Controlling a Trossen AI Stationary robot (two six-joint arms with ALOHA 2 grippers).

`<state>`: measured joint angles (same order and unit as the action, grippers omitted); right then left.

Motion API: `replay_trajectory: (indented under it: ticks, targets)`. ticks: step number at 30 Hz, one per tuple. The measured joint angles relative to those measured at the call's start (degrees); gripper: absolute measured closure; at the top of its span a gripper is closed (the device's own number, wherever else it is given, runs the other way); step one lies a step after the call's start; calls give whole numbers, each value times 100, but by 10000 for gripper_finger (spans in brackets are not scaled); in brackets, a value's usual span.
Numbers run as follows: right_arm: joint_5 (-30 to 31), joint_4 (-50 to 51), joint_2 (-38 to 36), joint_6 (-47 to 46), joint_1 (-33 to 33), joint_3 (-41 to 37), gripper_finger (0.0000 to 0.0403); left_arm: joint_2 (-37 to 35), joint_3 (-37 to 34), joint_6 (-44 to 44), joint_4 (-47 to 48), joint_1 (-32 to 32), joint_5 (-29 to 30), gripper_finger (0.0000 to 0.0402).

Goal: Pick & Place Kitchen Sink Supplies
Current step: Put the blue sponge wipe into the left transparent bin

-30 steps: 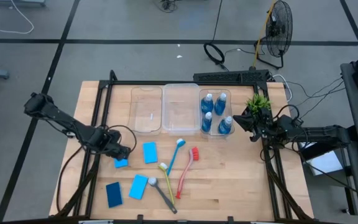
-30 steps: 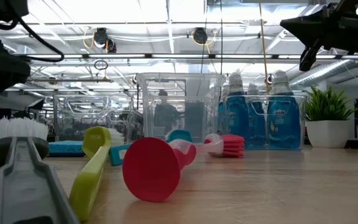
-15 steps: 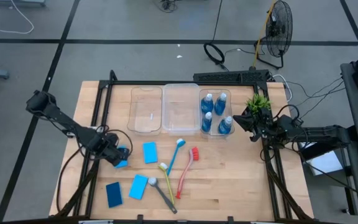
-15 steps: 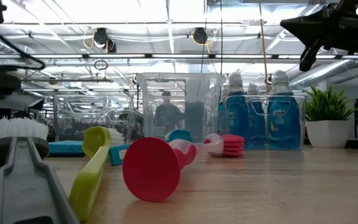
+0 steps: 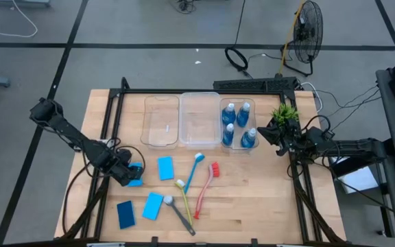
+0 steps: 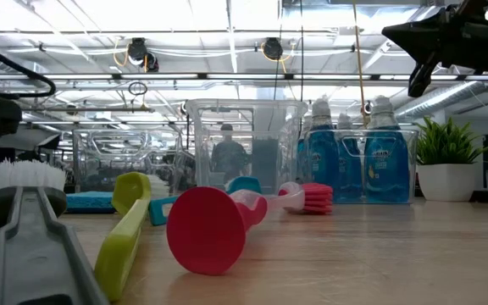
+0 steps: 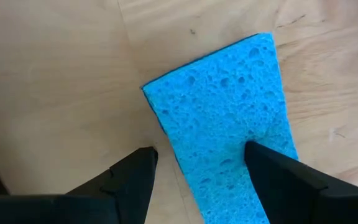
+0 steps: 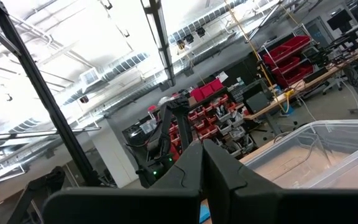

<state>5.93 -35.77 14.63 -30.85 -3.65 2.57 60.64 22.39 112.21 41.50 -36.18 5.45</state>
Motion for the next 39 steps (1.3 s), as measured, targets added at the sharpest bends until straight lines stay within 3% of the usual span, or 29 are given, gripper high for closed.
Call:
replay_trajectory:
  ticks: [13, 18, 27, 39]
  targets:
    - [1, 0, 0, 1, 0, 0, 403, 4, -7, 79, -62, 2, 64, 161]
    - [1, 0, 0, 0, 0, 0, 403, 13, -22, 355, -162, 4, 275, 220]
    - [2, 0, 0, 0, 1, 0, 403, 13, -25, 658, -98, 4, 434, 382]
    - [2, 0, 0, -3, 1, 0, 403, 8, -13, 692, -98, 7, -99, 396]
